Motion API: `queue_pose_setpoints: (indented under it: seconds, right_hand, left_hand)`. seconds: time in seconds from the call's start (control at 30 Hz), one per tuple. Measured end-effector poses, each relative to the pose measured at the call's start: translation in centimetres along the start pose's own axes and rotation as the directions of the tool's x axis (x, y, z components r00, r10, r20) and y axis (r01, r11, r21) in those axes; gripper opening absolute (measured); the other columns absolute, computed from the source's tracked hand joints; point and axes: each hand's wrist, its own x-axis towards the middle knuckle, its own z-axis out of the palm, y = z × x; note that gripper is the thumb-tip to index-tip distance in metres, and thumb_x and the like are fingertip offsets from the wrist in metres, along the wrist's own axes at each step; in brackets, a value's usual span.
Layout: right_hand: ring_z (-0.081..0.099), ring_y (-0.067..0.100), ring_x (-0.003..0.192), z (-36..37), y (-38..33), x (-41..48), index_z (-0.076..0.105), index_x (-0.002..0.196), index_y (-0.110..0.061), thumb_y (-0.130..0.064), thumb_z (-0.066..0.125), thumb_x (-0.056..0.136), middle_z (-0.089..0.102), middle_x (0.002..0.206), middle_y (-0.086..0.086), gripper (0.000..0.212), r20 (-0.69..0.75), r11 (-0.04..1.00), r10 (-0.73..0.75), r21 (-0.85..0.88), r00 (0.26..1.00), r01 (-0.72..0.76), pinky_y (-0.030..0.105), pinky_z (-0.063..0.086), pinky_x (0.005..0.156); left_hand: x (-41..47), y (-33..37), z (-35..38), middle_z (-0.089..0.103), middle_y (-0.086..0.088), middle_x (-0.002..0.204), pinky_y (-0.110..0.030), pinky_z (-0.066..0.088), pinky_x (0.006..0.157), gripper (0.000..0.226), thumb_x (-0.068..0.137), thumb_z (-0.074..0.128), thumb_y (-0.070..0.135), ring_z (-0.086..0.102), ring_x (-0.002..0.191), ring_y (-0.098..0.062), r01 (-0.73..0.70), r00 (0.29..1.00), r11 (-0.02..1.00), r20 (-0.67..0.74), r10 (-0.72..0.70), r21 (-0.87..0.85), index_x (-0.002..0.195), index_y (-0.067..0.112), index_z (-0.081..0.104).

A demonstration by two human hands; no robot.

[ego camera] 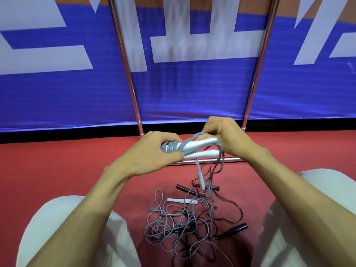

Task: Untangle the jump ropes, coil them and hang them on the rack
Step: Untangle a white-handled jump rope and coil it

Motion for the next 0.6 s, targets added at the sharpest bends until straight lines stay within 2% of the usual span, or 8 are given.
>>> queue_pose_setpoints:
  seconds: [0.1,0.17,0.27,0.33,0.43,0.47,0.53,0.6]
  right_hand:
    - [0.057,0.019,0.065,0.6,-0.2,-0.2,0.068,0.073,-0.017,-0.042,0.059,0.082,0.064,0.07,0.0,0.028,0.087,0.999,0.019,0.044,0.996,-0.023,0.031,0.043,0.061]
    - [0.054,0.007,0.057,1.4,-0.3,-0.3,0.062,0.066,-0.02,-0.03,0.068,0.086,0.061,0.061,-0.006,0.023,0.151,0.99,0.064,0.117,0.986,-0.082,0.021,0.041,0.058]
    - [0.045,0.003,0.052,2.8,-0.6,-0.4,0.056,0.065,-0.02,-0.024,0.066,0.088,0.053,0.058,-0.009,0.026,0.293,0.983,0.103,0.118,0.95,-0.143,0.016,0.036,0.055]
    - [0.045,0.004,0.056,3.3,-0.8,-0.5,0.061,0.073,-0.012,-0.026,0.065,0.089,0.056,0.063,-0.007,0.021,0.336,0.971,0.128,0.149,0.933,-0.187,0.022,0.04,0.061]
    - [0.061,0.018,0.07,3.9,-1.2,-0.6,0.065,0.085,-0.005,-0.024,0.066,0.089,0.069,0.082,0.0,0.019,0.367,0.922,0.167,0.272,0.915,-0.277,0.032,0.051,0.07]
    - [0.065,0.02,0.071,4.1,-1.4,-0.7,0.064,0.085,-0.004,-0.017,0.066,0.089,0.069,0.084,0.006,0.014,0.374,0.879,0.178,0.356,0.91,-0.318,0.033,0.054,0.069]
    - [0.066,0.018,0.058,4.3,-2.0,-1.0,0.058,0.088,-0.004,0.001,0.058,0.091,0.064,0.074,0.01,0.005,0.393,0.764,0.196,0.513,0.899,-0.391,0.028,0.053,0.055]
    - [0.062,0.021,0.05,4.7,-2.1,-1.3,0.052,0.098,-0.004,0.012,0.05,0.089,0.058,0.078,0.008,0.019,0.417,0.727,0.194,0.547,0.888,-0.416,0.027,0.049,0.043]
  left_hand:
    - [0.2,0.4,-0.1,0.065,0.001,0.063,-0.026,0.038,0.042,0.006,0.08,0.064,0.023,0.046,0.047,-0.013,0.026,0.997,0.975,-0.06,-0.04,-0.222,0.084,0.026,0.067]
    - [0.4,0.6,-0.1,0.065,-0.005,0.062,-0.021,0.034,0.039,0.029,0.088,0.058,0.01,0.042,0.043,-0.017,0.043,0.99,0.932,-0.112,-0.089,-0.36,0.108,0.03,0.065]
    - [0.6,0.6,-0.2,0.062,-0.011,0.063,-0.021,0.03,0.04,0.047,0.083,0.051,0.021,0.039,0.041,-0.02,0.003,0.977,0.871,-0.185,-0.107,-0.492,0.125,0.037,0.061]
    - [0.8,0.5,-0.1,0.062,-0.012,0.063,-0.022,0.028,0.041,0.04,0.08,0.048,0.024,0.039,0.04,-0.021,-0.003,0.958,0.857,-0.246,-0.145,-0.516,0.114,0.03,0.067]
    - [1.2,0.3,0.0,0.062,-0.014,0.065,-0.023,0.026,0.042,0.015,0.089,0.049,0.018,0.038,0.038,-0.021,0.014,0.904,0.811,-0.339,-0.26,-0.585,0.093,0.019,0.064]
    - [1.4,0.1,0.0,0.062,-0.013,0.065,-0.023,0.026,0.042,0.014,0.091,0.049,0.015,0.039,0.038,-0.021,0.02,0.882,0.801,-0.367,-0.296,-0.598,0.089,0.018,0.062]
    - [1.6,-0.4,-0.1,0.062,-0.011,0.066,-0.022,0.026,0.04,0.012,0.092,0.05,0.015,0.04,0.039,-0.02,0.027,0.834,0.782,-0.417,-0.361,-0.623,0.086,0.016,0.06]
    - [1.8,-0.9,-0.3,0.062,-0.01,0.066,-0.021,0.026,0.039,0.008,0.092,0.052,0.016,0.041,0.038,-0.02,0.029,0.778,0.779,-0.475,-0.411,-0.627,0.088,0.015,0.059]
